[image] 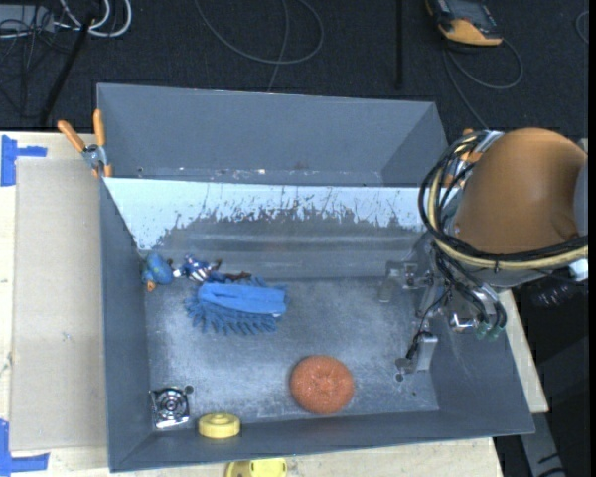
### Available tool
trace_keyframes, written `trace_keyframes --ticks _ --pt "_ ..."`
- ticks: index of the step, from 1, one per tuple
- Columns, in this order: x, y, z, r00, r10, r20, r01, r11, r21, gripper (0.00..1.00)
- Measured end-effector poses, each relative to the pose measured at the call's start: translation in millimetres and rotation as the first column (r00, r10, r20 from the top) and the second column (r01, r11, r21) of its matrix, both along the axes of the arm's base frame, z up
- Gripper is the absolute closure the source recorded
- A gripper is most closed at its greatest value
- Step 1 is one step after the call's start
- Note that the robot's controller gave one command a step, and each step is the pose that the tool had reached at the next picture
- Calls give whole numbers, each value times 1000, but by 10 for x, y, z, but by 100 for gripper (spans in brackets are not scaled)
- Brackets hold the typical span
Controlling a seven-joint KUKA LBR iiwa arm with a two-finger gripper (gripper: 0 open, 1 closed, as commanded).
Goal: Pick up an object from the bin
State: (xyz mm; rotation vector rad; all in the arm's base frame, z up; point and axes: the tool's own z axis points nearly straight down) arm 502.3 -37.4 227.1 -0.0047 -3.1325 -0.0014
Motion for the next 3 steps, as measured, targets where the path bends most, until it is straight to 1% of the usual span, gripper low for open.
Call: trace_keyframes --ticks 1,2,3 --pt "15 1 41 1000 1 8 -1 1000 -1 0" --pt "126 93 -503 999 35 15 -35 999 -1 0" --pt "124 131 -657 999 48 16 -48 999 -2 0"
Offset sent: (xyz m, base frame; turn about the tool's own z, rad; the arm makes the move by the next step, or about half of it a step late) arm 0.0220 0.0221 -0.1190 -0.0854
